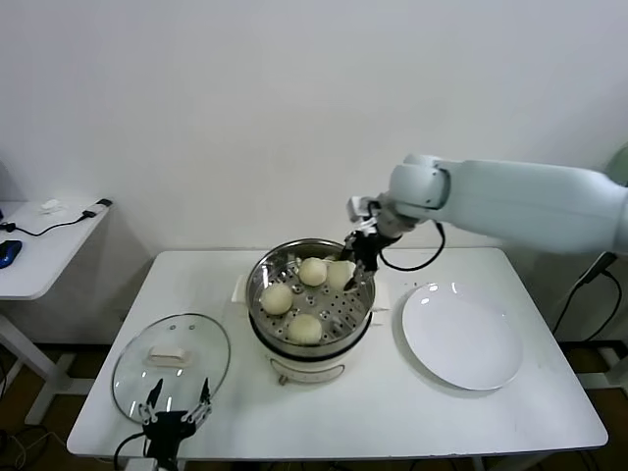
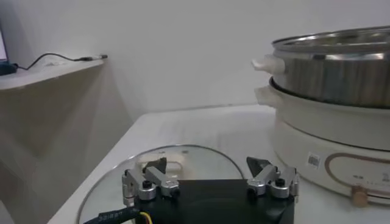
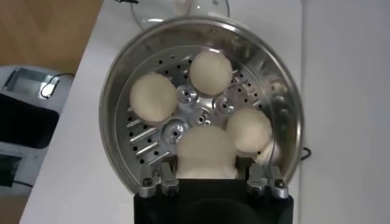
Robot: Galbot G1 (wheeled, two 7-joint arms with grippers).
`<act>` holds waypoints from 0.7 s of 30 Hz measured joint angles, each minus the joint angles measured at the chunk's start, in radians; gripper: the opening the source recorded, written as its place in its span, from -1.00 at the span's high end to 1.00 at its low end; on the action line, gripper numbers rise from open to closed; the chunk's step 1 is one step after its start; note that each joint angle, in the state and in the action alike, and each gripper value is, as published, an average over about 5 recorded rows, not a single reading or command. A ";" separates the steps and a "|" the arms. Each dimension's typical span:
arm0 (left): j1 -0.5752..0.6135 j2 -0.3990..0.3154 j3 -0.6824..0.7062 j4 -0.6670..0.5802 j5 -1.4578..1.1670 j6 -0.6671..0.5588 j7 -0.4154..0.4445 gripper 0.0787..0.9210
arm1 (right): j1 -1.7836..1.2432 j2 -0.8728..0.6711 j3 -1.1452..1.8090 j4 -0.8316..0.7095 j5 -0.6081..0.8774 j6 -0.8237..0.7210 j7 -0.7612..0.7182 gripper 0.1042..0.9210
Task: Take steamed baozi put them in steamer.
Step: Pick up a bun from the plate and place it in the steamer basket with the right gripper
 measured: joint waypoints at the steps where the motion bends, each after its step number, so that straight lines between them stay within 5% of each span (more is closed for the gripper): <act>1: 0.000 0.000 -0.001 0.001 -0.001 0.000 0.000 -0.77 | -0.011 0.009 -0.003 -0.008 -0.005 -0.004 0.004 -0.30; 21: -0.016 -0.004 0.001 0.023 -0.013 0.005 0.000 -0.77 | -0.137 0.078 0.002 -0.107 -0.078 -0.017 0.039 -0.38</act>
